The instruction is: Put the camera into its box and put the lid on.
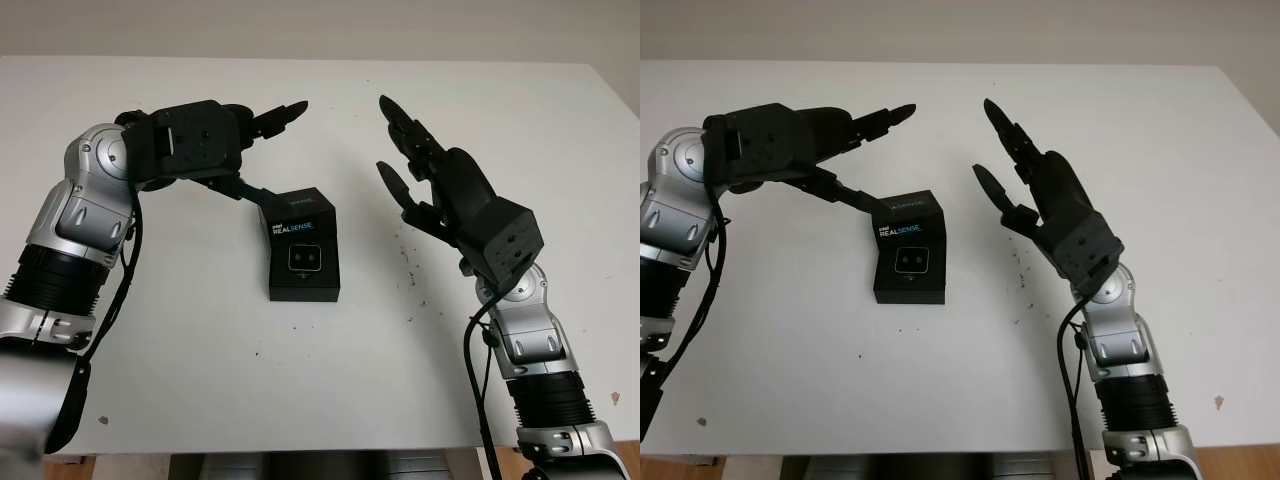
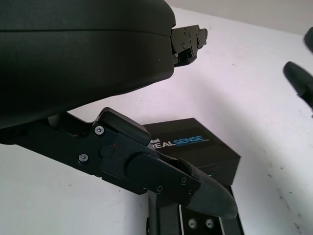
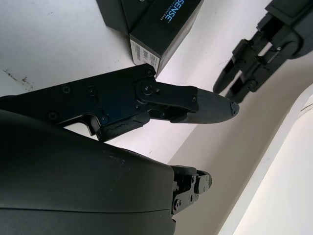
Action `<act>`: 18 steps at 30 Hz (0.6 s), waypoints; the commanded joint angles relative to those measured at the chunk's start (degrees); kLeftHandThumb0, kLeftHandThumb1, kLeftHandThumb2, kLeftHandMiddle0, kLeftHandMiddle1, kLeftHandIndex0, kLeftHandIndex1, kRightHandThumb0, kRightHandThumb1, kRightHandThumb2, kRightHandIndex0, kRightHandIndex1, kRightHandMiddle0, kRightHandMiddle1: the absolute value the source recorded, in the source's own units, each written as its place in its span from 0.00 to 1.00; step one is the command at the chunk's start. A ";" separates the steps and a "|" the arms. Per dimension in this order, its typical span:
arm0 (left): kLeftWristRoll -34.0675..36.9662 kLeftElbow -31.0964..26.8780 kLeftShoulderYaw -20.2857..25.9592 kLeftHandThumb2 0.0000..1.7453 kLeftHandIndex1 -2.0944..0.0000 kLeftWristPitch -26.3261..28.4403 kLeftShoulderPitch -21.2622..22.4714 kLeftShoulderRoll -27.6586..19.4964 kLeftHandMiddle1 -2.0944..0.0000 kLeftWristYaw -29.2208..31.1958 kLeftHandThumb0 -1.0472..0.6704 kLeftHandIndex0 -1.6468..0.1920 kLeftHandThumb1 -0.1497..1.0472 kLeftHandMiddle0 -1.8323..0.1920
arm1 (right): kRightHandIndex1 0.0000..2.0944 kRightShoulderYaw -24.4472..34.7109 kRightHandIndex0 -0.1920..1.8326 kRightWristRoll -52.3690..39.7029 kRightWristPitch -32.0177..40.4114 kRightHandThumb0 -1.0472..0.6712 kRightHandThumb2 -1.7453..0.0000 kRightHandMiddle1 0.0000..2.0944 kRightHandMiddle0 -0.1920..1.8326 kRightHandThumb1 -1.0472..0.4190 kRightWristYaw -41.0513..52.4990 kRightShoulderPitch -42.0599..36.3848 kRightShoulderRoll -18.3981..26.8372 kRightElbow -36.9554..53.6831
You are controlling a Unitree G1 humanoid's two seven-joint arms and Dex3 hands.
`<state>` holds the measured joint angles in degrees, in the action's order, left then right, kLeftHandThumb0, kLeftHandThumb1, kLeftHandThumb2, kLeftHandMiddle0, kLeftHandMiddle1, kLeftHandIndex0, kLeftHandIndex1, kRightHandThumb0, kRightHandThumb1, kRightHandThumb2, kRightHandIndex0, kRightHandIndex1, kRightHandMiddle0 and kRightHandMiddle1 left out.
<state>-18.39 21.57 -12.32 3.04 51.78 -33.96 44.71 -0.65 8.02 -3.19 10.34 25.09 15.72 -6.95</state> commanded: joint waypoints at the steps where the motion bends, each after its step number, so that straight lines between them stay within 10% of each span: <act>1: -0.11 1.64 -0.42 0.03 1.00 0.00 1.93 0.29 1.00 -0.58 0.10 1.00 0.91 1.00 | 0.02 -0.04 0.15 0.31 -0.26 0.22 0.69 0.03 0.14 0.00 -0.22 0.16 0.47 0.48; 18: -1.74 7.15 -2.35 0.03 1.00 -5.50 -0.47 3.96 1.00 -7.51 0.10 1.00 0.90 1.00 | 0.03 -0.09 0.15 0.55 -0.75 0.22 0.69 0.02 0.14 0.00 -0.06 0.26 0.73 0.16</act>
<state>-20.31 28.90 -14.54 -2.60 51.53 -30.39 37.49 -0.81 8.49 -3.41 10.30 25.10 15.83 -6.96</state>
